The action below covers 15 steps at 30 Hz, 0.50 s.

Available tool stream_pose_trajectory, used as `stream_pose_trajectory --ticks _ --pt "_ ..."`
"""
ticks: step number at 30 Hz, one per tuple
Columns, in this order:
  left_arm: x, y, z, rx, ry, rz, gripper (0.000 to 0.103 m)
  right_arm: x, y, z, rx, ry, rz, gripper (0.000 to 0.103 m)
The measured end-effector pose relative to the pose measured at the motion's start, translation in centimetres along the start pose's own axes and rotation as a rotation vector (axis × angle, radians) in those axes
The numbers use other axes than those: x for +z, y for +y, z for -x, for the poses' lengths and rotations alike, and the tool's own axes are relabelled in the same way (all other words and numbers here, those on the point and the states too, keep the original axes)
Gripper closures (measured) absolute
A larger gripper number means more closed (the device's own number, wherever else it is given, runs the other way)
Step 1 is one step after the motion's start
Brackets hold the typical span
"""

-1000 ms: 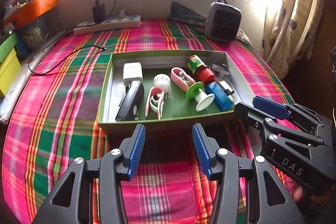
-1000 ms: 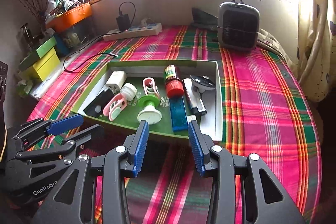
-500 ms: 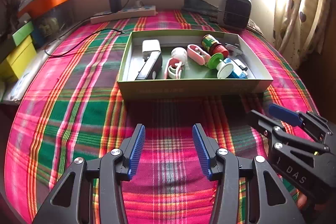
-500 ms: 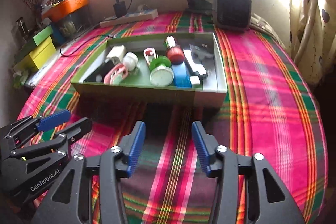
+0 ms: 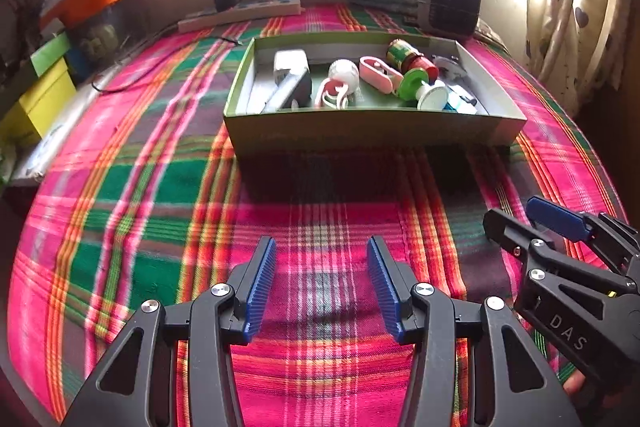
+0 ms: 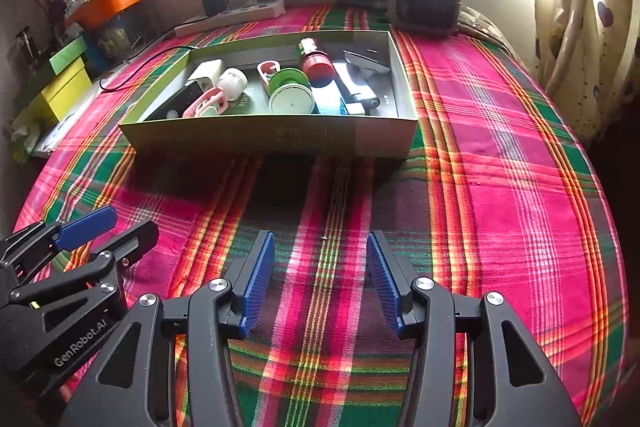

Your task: Organize rigid objects

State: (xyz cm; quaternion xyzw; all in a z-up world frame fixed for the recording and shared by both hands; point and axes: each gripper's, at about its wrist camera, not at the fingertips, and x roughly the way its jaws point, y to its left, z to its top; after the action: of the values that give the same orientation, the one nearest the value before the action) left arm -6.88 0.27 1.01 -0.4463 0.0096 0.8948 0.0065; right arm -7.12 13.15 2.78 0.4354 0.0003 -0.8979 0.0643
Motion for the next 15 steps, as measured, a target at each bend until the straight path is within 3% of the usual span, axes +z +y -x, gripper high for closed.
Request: stream_pose_trajectory --ticks 3,5,15 --pt "-0.08 -0.24 0.03 0.003 -0.005 -0.004 0.056 -0.23 0.23 0.12 -0.008 -0.003 0.009 0.05" --pt "-0.1 -0.34 0.04 0.012 -0.008 -0.006 0.056 -0.42 0.39 0.16 -0.003 -0.001 0.009 0.038" --pt "-0.2 -0.4 0.07 0.01 -0.032 0.003 0.055 -0.42 0.88 -0.13 -0.055 0.008 0.021 0.038"
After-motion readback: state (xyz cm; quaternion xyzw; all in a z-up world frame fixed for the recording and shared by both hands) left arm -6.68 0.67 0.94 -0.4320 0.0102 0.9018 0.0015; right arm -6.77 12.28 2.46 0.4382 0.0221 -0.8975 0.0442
